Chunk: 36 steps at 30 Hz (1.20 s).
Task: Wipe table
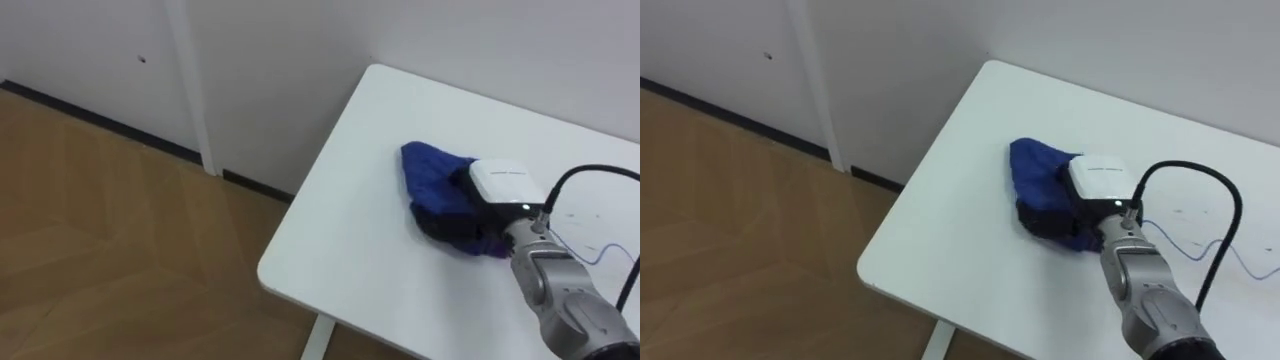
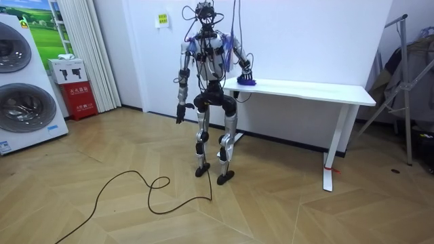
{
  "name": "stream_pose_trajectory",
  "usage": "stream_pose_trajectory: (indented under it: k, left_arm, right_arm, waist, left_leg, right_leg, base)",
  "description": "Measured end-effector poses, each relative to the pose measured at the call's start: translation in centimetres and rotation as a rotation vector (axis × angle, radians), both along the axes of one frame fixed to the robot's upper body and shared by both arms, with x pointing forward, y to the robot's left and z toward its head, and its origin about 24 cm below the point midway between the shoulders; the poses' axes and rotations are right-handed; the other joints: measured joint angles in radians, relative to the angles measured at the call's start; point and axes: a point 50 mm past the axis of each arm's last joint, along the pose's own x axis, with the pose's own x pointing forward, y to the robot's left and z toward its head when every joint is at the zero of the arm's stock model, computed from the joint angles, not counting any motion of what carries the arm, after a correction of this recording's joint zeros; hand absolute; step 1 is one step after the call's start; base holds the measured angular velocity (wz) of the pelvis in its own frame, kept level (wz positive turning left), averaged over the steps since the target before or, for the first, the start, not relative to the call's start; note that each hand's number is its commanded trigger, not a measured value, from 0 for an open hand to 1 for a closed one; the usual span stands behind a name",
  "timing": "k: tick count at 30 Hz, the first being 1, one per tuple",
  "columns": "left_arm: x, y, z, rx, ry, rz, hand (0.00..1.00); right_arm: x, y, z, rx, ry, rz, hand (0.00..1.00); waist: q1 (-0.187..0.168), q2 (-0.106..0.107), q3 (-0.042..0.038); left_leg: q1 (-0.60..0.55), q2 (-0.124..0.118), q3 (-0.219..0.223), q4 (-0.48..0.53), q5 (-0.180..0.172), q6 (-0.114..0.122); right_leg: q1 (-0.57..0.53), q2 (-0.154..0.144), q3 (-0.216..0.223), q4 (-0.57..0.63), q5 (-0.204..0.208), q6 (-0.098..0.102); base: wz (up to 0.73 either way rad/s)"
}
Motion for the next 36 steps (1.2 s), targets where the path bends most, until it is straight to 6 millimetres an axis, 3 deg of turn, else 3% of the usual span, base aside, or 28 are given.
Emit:
stream_pose_trajectory:
  k: [24, 28, 30, 32, 36]
  left_arm:
    - [-0.9, 0.1, 0.0, -0.001, 0.012, 0.005, 0.0]
    - [-0.4, -0.2, -0.1, 0.0, -0.004, 0.004, 0.0]
    - [-0.2, -0.5, -0.2, -0.008, -0.006, 0.008, 0.0]
    - [-0.4, -1.0, -0.3, -0.016, 0.001, 0.015, 0.0]
    - [-0.9, -1.0, -0.3, -0.012, -0.001, 0.051, 0.0]
  right_arm:
    - [-0.6, -0.6, -0.1, 0.174, -0.008, -0.074, 1.0]
    - [-0.5, -0.1, -0.6, 0.284, 0.005, -0.137, 1.0]
    - [-0.3, 0.4, -0.7, 0.321, 0.003, -0.161, 1.0]
    - [-0.1, 0.5, -0.8, 0.369, -0.002, -0.197, 1.0]
    - [0.1, -0.3, -1.2, 0.477, -0.014, -0.279, 1.0]
  waist:
    - [-0.018, -0.003, -0.0044]
    - [-0.014, 0.003, -0.0019]
    - [-0.013, 0.014, 0.0052]
    - [-0.011, 0.031, 0.0065]
    - [-0.021, 0.042, 0.0059]
  left_leg:
    - [-0.025, -0.002, 0.0, 0.01, -0.002, 0.002]
    - [-0.014, 0.0, 0.001, 0.008, -0.002, 0.002]
    - [-0.001, 0.0, 0.006, 0.007, -0.002, 0.002]
    - [0.004, 0.001, 0.018, 0.005, -0.007, 0.003]
    - [0.0, 0.001, 0.02, 0.012, -0.008, 0.003]
  right_leg:
    - [-0.021, -0.001, 0.001, 0.001, 0.0, 0.001]
    - [-0.01, -0.001, 0.0, 0.001, 0.0, 0.001]
    - [-0.001, -0.001, 0.005, 0.001, 0.0, 0.001]
    - [0.001, 0.0, 0.02, 0.001, -0.001, 0.001]
    - [0.0, -0.001, 0.019, 0.004, -0.001, 0.001]
  base:
    - [0.0]
    - [-0.02]
    - [-0.11]
    - [-0.16]
    - [-0.02]
